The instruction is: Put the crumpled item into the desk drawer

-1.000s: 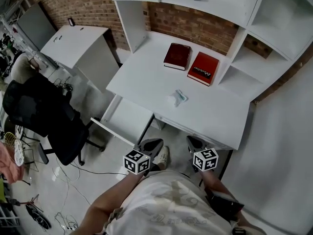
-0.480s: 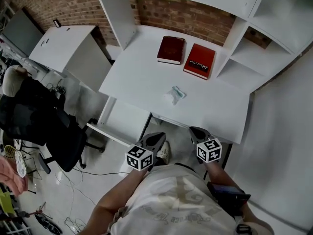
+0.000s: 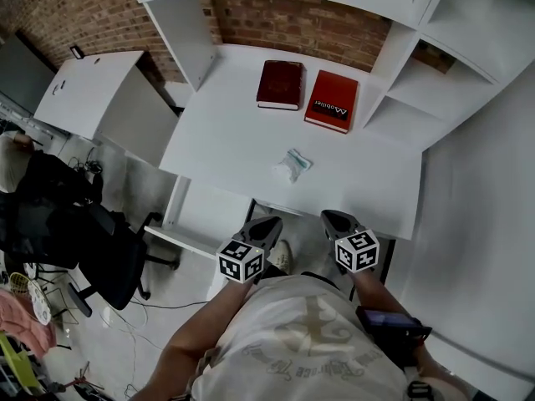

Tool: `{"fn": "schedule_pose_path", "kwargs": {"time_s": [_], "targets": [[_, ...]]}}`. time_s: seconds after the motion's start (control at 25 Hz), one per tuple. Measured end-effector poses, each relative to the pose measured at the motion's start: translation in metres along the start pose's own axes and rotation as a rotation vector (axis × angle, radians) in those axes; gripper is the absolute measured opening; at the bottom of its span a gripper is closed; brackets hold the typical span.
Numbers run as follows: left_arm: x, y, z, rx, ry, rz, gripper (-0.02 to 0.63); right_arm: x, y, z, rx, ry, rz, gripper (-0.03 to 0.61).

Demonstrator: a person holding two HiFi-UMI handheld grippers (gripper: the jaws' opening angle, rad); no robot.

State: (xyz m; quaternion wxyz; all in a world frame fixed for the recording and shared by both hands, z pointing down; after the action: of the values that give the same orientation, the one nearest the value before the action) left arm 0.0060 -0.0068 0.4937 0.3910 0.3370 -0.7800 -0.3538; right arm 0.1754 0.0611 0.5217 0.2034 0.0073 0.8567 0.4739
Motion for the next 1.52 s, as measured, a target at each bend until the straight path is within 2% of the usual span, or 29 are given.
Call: {"fn": "schedule_pose_path", "kwargs": {"time_s": [0.24, 0.28, 0.32, 0.56, 1.08, 1.28, 1.52], "targets": [[0.022, -0.010, -0.019, 0.043, -0.021, -0.047, 0.032, -0.010, -0.005, -0.003, -0.021, 0.050, -0.029, 0.023], [0.025, -0.011, -0.023, 0.054, -0.026, -0.052, 0.069, -0.013, -0.005, -0.003, -0.023, 0.060, -0.034, 0.023], [0.028, -0.012, -0.027, 0.067, -0.028, -0.057, 0.137, -0.015, -0.005, -0.003, -0.024, 0.069, -0.039, 0.023], [0.043, -0.017, -0.048, 0.116, -0.045, -0.093, 0.187, -0.025, -0.007, -0.002, -0.022, 0.112, -0.061, 0.023], [0.057, -0.029, -0.090, 0.194, -0.035, -0.187, 0.213, -0.041, -0.012, -0.005, -0.033, 0.165, -0.104, 0.023], [0.061, -0.034, -0.109, 0.237, -0.038, -0.217, 0.280, -0.047, -0.009, -0.005, -0.030, 0.184, -0.125, 0.023], [0.069, -0.038, -0.127, 0.266, -0.014, -0.225, 0.298, -0.048, -0.003, -0.001, -0.028, 0.211, -0.151, 0.023]]}}
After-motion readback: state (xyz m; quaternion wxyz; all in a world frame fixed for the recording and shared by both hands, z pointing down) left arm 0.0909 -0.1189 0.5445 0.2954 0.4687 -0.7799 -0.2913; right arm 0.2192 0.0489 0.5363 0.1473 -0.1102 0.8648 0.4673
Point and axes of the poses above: the fingertips, and each gripper's own axes: z backward along the fingers, x to its left, y out of its underside, the point moved 5 cm from there along z, backward along the fingers, and after that the axes turned 6 degrees about -y, right-handed, at the moved point
